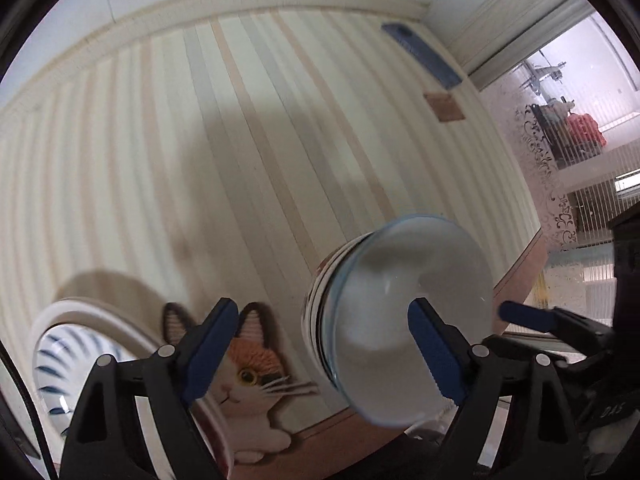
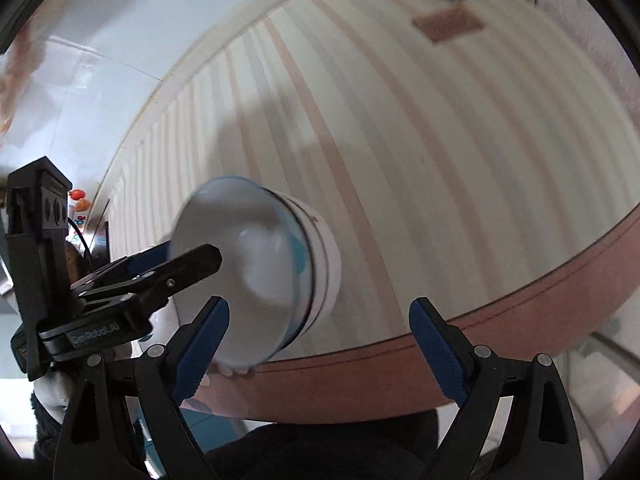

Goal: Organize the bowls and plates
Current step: 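Carry the bowl stack onto the plates on the cat placemat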

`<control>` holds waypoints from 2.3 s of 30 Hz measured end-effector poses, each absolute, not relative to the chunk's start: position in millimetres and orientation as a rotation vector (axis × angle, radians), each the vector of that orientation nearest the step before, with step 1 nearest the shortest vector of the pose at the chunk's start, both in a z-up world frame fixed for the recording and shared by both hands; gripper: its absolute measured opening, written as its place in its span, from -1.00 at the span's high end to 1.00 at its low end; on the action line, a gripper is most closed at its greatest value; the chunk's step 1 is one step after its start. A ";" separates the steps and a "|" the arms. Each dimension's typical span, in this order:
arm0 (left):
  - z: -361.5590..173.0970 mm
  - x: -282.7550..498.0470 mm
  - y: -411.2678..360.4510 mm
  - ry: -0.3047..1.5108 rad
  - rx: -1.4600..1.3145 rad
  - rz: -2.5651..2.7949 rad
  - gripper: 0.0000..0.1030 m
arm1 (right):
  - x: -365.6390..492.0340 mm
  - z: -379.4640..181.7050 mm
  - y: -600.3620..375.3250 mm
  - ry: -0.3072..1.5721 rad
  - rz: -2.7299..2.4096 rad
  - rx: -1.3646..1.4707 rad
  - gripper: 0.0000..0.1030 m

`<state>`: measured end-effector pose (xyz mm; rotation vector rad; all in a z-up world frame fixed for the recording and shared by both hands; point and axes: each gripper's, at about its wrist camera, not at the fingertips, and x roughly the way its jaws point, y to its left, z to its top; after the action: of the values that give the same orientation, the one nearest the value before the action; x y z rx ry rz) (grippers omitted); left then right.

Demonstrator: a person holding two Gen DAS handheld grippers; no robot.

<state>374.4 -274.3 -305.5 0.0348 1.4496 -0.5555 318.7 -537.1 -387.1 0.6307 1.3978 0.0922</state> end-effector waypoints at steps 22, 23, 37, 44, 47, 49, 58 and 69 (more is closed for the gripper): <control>-346.7 392.8 -282.7 1.597 -0.137 -0.615 0.05 | 362.8 -471.0 -527.5 1.472 0.269 0.888 -0.02; -347.2 392.4 -283.5 1.598 -0.138 -0.608 0.05 | 363.5 -470.7 -526.2 1.474 0.274 0.876 -0.02; -339.6 388.1 -276.7 1.611 -0.178 -0.520 0.02 | 374.3 -470.1 -515.1 1.530 0.329 0.898 -0.01; -329.5 387.1 -269.8 1.598 -0.205 -0.476 0.02 | 389.7 -461.9 -503.1 1.554 0.375 0.880 -0.01; -320.9 387.1 -260.9 1.581 -0.226 -0.459 0.02 | 392.4 -452.3 -496.9 1.561 0.402 0.843 -0.01; -314.6 387.4 -252.1 1.572 -0.242 -0.441 0.02 | 396.4 -446.4 -488.0 1.563 0.417 0.829 -0.01; -298.9 380.6 -193.6 1.553 -0.306 -0.384 0.02 | 398.6 -421.8 -423.9 1.581 0.483 0.782 -0.01; -300.6 367.1 -94.5 1.551 -0.369 -0.288 0.02 | 400.0 -421.1 -309.0 1.618 0.557 0.754 -0.01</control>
<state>367.1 -94.5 -300.6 -0.3686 1.5509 -0.2882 400.0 -309.0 -421.1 0.7543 1.6175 0.5571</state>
